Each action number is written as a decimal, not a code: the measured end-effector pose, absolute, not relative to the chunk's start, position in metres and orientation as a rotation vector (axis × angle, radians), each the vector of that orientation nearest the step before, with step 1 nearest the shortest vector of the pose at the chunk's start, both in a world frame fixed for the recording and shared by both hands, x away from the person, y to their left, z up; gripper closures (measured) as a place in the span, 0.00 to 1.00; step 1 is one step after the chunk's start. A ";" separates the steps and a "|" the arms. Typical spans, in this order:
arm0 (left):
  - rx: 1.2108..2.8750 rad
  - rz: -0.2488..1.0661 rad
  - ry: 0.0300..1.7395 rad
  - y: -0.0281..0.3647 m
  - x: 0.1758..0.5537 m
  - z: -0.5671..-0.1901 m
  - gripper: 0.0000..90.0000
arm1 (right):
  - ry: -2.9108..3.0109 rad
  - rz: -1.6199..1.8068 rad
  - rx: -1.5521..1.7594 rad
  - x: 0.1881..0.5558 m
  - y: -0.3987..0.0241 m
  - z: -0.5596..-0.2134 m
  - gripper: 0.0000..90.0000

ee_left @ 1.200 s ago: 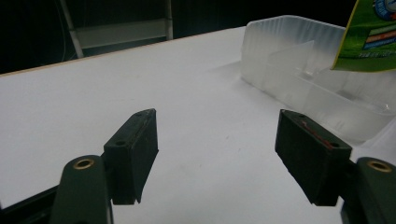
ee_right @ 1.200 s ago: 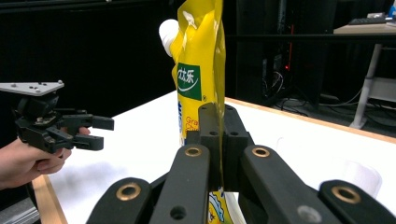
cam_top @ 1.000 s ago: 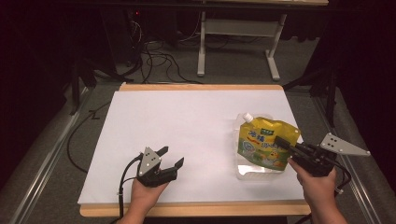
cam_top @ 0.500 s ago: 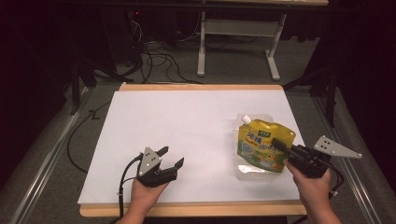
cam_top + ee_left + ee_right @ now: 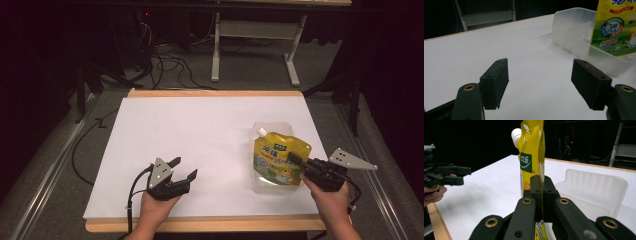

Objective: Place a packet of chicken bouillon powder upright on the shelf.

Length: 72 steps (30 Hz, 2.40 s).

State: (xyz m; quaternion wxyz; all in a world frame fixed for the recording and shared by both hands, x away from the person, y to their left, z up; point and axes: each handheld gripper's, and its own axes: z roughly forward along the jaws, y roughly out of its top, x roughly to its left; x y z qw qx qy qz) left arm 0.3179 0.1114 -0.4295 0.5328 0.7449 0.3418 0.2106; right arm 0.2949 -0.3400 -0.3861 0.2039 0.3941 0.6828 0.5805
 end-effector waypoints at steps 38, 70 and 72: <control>1.816 0.468 0.778 0.102 0.315 -0.431 0.34 | 1.707 1.590 1.004 0.263 -0.336 -0.328 0.29; 1.837 0.449 0.749 0.098 0.313 -0.431 0.33 | 2.161 1.568 0.890 0.273 -0.223 -0.404 0.23; 1.842 0.446 0.744 0.098 0.313 -0.432 0.32 | 2.144 1.579 0.891 0.273 -0.225 -0.402 0.23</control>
